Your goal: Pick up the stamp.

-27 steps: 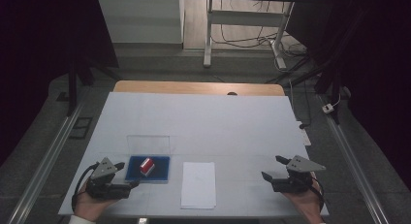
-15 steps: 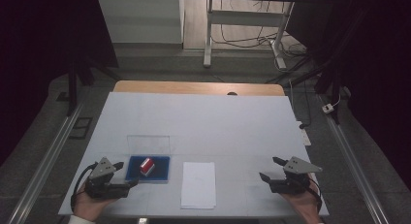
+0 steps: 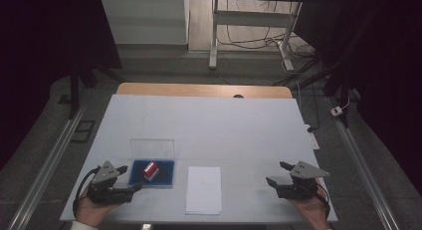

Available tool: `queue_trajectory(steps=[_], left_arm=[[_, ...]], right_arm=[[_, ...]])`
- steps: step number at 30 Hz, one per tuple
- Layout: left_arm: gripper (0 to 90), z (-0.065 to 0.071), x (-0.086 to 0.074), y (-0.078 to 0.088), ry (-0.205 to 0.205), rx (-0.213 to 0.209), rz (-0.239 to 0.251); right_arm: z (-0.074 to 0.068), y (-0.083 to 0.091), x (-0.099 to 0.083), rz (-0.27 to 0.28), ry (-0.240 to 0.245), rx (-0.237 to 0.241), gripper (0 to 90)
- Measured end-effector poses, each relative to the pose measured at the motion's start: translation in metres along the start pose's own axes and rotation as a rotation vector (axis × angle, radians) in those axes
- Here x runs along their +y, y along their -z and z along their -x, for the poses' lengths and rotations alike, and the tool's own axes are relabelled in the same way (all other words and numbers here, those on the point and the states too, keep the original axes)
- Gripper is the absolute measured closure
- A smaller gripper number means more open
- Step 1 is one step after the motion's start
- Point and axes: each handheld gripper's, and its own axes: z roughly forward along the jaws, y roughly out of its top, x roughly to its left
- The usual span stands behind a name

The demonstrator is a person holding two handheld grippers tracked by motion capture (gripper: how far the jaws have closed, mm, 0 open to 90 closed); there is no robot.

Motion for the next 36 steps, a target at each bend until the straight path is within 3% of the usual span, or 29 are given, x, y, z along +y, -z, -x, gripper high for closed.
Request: queue_trajectory(steps=[10,16,19,22,31,36], left_arm=[[19.5,0.006,0.014,0.011,-0.010,0.002,0.014],[20.1,0.009,0.023,0.012,-0.013,-0.002,-0.004],[20.8,0.015,0.029,0.013,-0.049,0.025,-0.026],[21.2,0.019,0.036,0.014,-0.060,0.019,-0.036],[22.4,0.023,0.063,0.002,-0.073,0.002,-0.084],[25.0,0.021,0.073,-0.008,-0.077,0.043,-0.125]], right_arm=[[0.000,0.000,-0.001,-0.001,0.002,0.000,23.7],[-0.001,-0.001,-0.001,-0.010,0.013,0.007,23.8],[-0.002,0.001,-0.001,-0.006,0.003,0.001,24.0],[-0.003,0.001,-0.001,-0.002,0.005,-0.001,24.2],[-0.003,-0.002,-0.001,-0.023,0.008,-0.005,24.7],[-0.002,-0.002,-0.002,-0.026,0.013,-0.004,25.0]])
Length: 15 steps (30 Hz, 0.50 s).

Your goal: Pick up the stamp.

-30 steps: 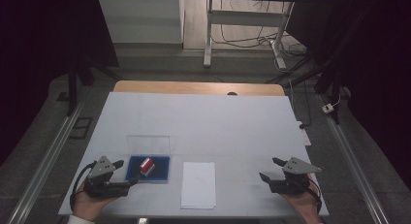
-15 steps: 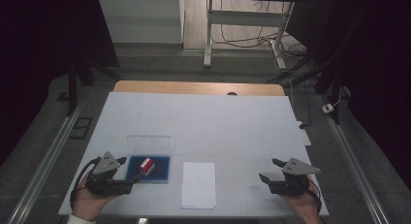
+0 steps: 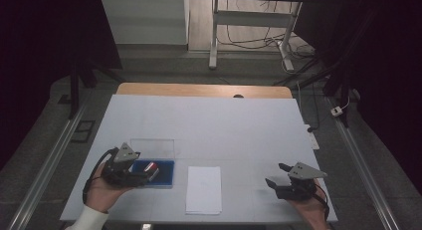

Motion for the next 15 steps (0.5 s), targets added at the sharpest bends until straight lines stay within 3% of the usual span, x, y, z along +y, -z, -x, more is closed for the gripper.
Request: queue_trajectory(steps=[15], left_arm=[[36.7,-0.001,-0.006,-0.024,0.008,-0.012,-0.086]], right_arm=[[0.000,-0.001,-0.002,-0.019,-0.004,-0.009,25.5]])
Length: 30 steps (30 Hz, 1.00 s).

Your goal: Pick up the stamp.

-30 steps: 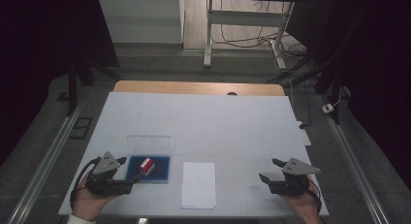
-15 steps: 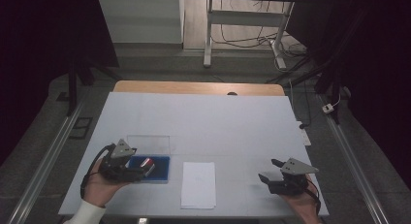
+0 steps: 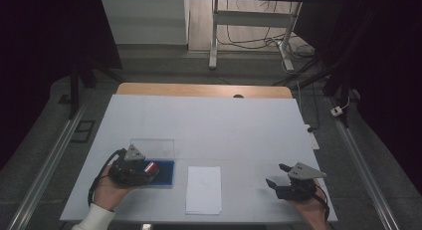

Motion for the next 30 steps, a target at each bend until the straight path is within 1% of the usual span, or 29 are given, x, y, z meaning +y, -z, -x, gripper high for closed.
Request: queue_trajectory(steps=[9,17,20,26,30], left_arm=[[49.2,-0.002,-0.002,-0.009,0.009,-0.003,-0.020],[61.2,-0.002,-0.002,-0.011,0.006,-0.006,-0.028],[63.3,-0.002,-0.002,-0.011,0.009,-0.012,-0.028],[68.4,-0.001,-0.002,-0.012,0.007,-0.007,-0.032],[69.3,-0.001,-0.001,-0.011,0.011,-0.007,-0.034]], right_arm=[[0.000,0.000,-0.002,-0.006,0.001,0.000,25.9],[0.000,0.000,-0.002,-0.009,0.003,0.000,26.1],[0.000,0.000,-0.002,-0.012,0.004,0.004,26.1],[0.000,0.000,-0.003,-0.017,0.007,-0.003,26.3],[-0.001,0.000,-0.003,-0.017,0.007,0.004,26.4]])
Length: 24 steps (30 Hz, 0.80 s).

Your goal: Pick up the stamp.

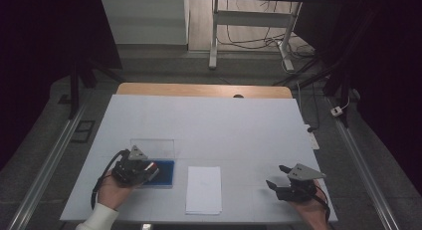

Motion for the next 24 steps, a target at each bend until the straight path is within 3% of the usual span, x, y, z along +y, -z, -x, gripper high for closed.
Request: queue_trajectory(steps=[18,21,24], left_arm=[[70.0,0.000,0.001,0.005,-0.002,-0.013,0.013],[69.9,-0.001,0.002,0.010,-0.007,-0.026,0.033],[69.9,-0.004,0.002,0.018,-0.031,-0.073,0.075]], right_arm=[[0.000,-0.001,-0.001,-0.009,0.002,0.000,27.1],[0.000,-0.001,-0.001,-0.009,0.002,0.004,27.2],[0.000,0.000,-0.001,-0.009,0.004,0.002,27.3]])
